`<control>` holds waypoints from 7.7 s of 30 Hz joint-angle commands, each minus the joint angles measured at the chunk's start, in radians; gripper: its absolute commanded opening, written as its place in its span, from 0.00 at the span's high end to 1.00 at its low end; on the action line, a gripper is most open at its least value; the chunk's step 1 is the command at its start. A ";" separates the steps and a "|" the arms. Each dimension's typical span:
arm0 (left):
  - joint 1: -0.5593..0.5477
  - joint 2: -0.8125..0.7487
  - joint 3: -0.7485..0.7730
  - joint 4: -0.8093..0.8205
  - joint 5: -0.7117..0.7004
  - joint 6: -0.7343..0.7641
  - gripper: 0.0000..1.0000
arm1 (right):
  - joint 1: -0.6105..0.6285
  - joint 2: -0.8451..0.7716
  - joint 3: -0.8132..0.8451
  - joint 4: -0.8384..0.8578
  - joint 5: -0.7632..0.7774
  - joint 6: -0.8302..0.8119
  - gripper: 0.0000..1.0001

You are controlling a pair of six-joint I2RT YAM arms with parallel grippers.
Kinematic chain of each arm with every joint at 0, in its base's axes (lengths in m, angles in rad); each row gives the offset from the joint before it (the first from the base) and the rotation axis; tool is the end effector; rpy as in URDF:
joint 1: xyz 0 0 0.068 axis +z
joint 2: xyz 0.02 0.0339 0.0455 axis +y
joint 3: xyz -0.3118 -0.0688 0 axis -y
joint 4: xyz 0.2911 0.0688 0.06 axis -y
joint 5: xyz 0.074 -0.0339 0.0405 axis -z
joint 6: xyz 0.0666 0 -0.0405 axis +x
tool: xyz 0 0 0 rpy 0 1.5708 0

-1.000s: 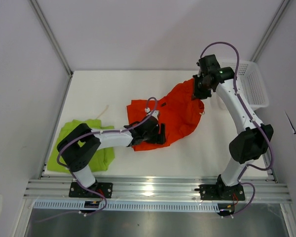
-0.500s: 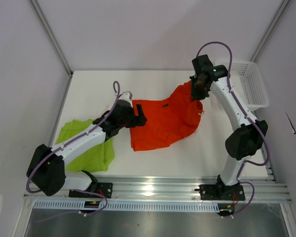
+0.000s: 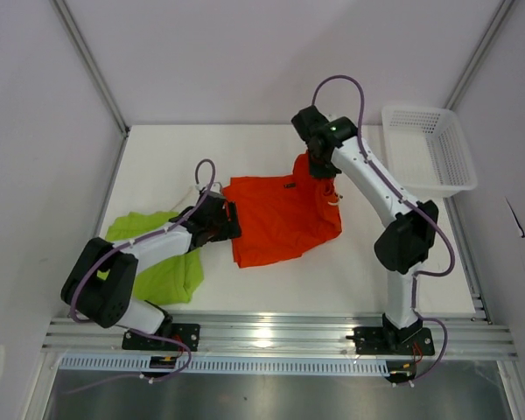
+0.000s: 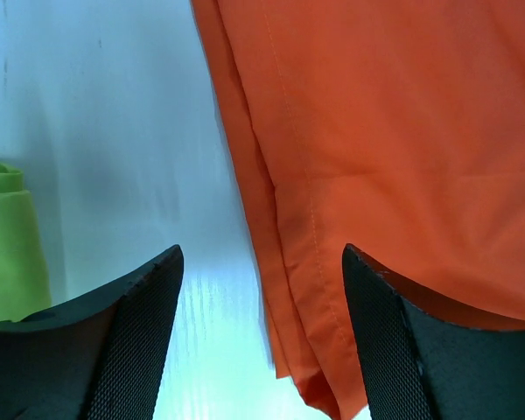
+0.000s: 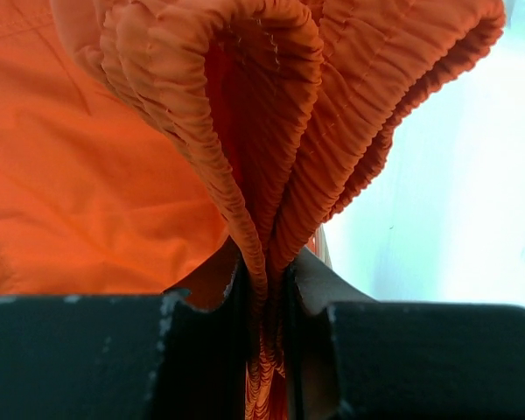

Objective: Fold and stack the shorts
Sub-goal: Fold the shorts, then neatly place the folded shorts to the corner

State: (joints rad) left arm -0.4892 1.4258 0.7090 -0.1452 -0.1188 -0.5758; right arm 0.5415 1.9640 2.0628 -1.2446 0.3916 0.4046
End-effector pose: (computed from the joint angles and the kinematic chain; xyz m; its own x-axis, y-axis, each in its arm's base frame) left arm 0.2906 -0.1458 0.1696 -0.7790 -0.1978 -0.5950 -0.0306 0.9598 -0.2790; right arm 0.4237 0.2252 0.3664 -0.8521 -0.0879 -0.5159 -0.0066 0.9875 -0.1573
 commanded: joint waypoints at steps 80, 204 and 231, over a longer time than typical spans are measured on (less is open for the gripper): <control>0.069 0.097 0.106 0.147 0.085 -0.010 0.73 | 0.107 0.078 -0.831 1.605 -0.772 0.287 0.93; 0.110 -0.192 0.090 -0.030 0.260 0.047 0.07 | -0.313 -0.447 -1.273 1.141 -0.968 0.057 0.01; 0.110 -0.174 -0.243 0.344 0.281 -0.125 0.01 | -0.287 0.082 -0.972 1.347 -1.142 -0.038 0.09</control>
State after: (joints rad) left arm -0.3748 1.2251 0.4721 0.1131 0.1642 -0.6830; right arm 0.2398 1.9907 1.0935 0.1448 -0.8196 0.4286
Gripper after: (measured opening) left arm 0.992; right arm 0.946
